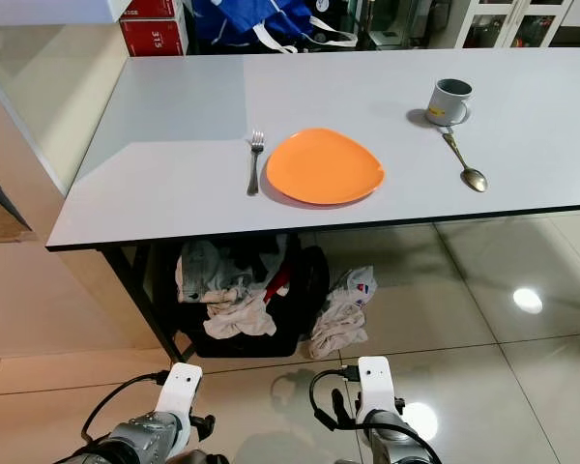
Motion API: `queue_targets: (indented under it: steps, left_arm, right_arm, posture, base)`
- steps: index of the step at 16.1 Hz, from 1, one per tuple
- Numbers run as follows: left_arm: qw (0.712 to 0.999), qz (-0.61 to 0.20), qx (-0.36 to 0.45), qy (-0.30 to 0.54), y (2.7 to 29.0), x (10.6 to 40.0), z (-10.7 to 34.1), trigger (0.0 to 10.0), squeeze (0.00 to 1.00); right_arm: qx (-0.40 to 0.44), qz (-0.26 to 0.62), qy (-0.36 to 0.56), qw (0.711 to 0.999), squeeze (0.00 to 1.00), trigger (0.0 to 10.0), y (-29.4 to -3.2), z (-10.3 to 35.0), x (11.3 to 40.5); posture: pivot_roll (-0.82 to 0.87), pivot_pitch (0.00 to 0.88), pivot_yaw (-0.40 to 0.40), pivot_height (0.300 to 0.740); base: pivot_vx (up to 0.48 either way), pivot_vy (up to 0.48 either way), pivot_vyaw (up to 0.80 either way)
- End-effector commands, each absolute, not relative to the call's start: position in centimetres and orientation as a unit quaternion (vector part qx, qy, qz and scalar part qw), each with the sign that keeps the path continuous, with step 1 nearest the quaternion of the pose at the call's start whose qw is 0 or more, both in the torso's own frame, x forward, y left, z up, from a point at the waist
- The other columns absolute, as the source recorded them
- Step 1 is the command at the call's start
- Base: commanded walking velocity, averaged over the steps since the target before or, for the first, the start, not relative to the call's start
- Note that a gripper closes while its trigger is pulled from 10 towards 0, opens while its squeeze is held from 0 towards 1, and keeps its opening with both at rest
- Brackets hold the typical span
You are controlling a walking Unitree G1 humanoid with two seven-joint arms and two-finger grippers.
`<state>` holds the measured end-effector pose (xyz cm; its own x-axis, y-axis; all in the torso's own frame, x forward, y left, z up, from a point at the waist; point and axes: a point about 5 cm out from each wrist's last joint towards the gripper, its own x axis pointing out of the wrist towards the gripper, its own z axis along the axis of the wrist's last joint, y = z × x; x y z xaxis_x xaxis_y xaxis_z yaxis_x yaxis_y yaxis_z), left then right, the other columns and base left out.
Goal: Setting the table
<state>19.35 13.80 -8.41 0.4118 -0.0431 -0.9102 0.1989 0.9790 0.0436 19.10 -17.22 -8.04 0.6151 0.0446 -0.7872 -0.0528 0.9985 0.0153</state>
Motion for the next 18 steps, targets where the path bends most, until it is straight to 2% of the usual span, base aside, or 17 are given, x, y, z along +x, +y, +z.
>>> queue_targets:
  steps: [1, 5, 10, 18]
  left_arm:
    - [0.837, -0.074, 0.075, 0.537, 13.9, 19.4, -8.4, 10.0, 0.0]
    - [0.853, -0.096, 0.087, 0.505, 13.9, 20.2, -8.0, 10.0, 0.0]
    - [0.857, -0.091, 0.087, 0.499, 14.3, 20.2, -7.9, 10.0, 0.0]
    - [0.865, -0.074, 0.076, 0.49, 14.6, 20.6, -7.7, 10.0, 0.0]
  right_arm:
    - [-0.007, 0.032, 0.445, 0.895, 0.0, 10.0, -17.0, -8.1, 19.0]
    - [-0.008, 0.038, 0.446, 0.894, 0.0, 10.0, -16.9, -8.2, 18.9]
    - [-0.01, 0.041, 0.448, 0.893, 0.0, 10.0, -17.0, -8.2, 18.8]
    - [-0.012, 0.042, 0.453, 0.89, 0.0, 10.0, -17.0, -8.4, 18.5]
  posture:
    - [-0.15, 0.0, 0.032, 0.727]
    - [-0.15, 0.0, 0.031, 0.727]
    - [-0.14, 0.0, 0.028, 0.727]
    - [-0.14, 0.0, 0.026, 0.727]
  base:
    - [0.0, 0.0, 0.0]
    - [0.0, 0.0, 0.0]
    - [0.0, 0.0, 0.0]
    - [0.0, 0.48, 0.0]
